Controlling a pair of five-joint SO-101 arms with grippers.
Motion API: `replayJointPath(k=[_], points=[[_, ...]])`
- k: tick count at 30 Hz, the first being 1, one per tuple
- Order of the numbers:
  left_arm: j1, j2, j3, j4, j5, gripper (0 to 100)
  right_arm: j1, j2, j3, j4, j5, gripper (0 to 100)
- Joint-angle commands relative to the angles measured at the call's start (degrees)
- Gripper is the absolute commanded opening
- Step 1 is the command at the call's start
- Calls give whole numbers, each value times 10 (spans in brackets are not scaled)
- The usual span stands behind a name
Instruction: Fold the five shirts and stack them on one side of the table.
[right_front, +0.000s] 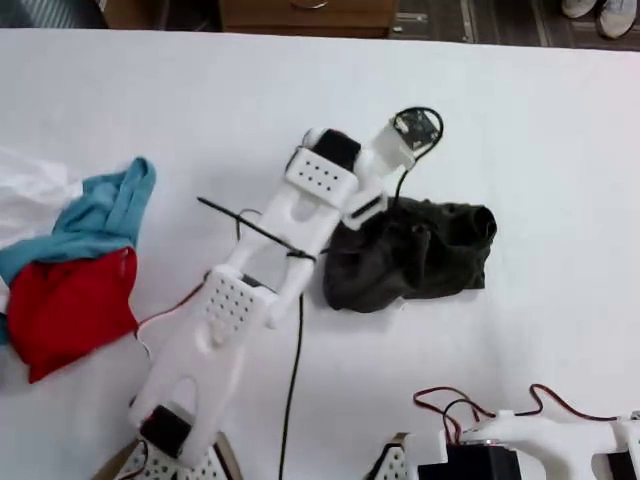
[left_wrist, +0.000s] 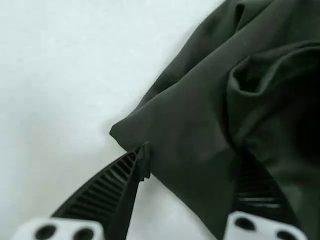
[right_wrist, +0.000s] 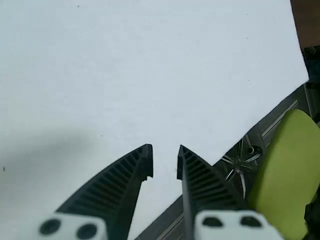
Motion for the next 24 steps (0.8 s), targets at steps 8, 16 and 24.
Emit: replayJointPath(k=[8,16,24], points=[[72,-51,-25,46,-3,286,-6,-28,-5,-8,4,91],[143,-78,-49,89,-2,286,-6,-23,-6,-9,4,91],[164,-83,-100,120,-2,286,-5,-26,-6,-9,4,91]])
